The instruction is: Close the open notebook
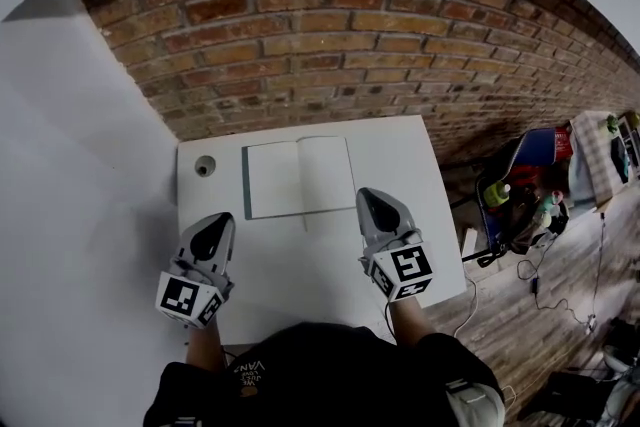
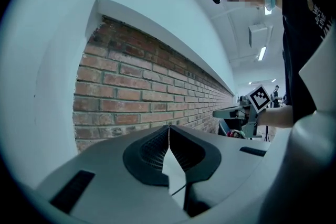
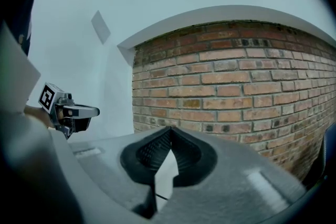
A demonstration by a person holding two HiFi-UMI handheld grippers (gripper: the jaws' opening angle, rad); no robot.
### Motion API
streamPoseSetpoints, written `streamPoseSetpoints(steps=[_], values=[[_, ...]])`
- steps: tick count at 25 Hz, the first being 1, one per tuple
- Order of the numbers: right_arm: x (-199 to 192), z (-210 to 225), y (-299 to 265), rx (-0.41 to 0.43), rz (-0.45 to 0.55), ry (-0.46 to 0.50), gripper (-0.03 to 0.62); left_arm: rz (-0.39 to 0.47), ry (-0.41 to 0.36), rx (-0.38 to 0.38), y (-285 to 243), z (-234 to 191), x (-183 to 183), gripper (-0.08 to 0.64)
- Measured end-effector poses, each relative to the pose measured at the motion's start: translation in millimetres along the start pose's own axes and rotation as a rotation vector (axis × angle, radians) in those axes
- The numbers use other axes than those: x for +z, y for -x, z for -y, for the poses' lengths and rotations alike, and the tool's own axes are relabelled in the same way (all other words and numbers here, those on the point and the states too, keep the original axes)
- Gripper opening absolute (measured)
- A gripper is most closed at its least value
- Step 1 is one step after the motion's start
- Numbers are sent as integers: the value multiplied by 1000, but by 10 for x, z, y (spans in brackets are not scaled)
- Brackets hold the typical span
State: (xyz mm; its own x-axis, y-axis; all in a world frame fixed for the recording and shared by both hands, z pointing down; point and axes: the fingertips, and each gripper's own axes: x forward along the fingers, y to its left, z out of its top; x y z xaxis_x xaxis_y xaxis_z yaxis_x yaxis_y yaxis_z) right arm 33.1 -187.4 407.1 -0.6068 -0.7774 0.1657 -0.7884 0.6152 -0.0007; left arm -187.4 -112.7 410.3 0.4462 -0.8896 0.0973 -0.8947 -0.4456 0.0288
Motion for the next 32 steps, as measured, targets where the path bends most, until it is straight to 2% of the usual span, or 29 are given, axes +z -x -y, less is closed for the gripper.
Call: streamPoseSetpoints(steps=[11, 19, 32], values=[[-382, 205, -456, -3, -53, -33, -2, -91, 18, 31, -316, -232, -474, 11], [-655, 332, -713, -11, -78, -55, -2, -124, 39, 19, -540, -357, -748, 11], [-1274, 431, -1092, 8, -202, -40, -3, -235, 49, 52, -777, -481, -1278, 11]])
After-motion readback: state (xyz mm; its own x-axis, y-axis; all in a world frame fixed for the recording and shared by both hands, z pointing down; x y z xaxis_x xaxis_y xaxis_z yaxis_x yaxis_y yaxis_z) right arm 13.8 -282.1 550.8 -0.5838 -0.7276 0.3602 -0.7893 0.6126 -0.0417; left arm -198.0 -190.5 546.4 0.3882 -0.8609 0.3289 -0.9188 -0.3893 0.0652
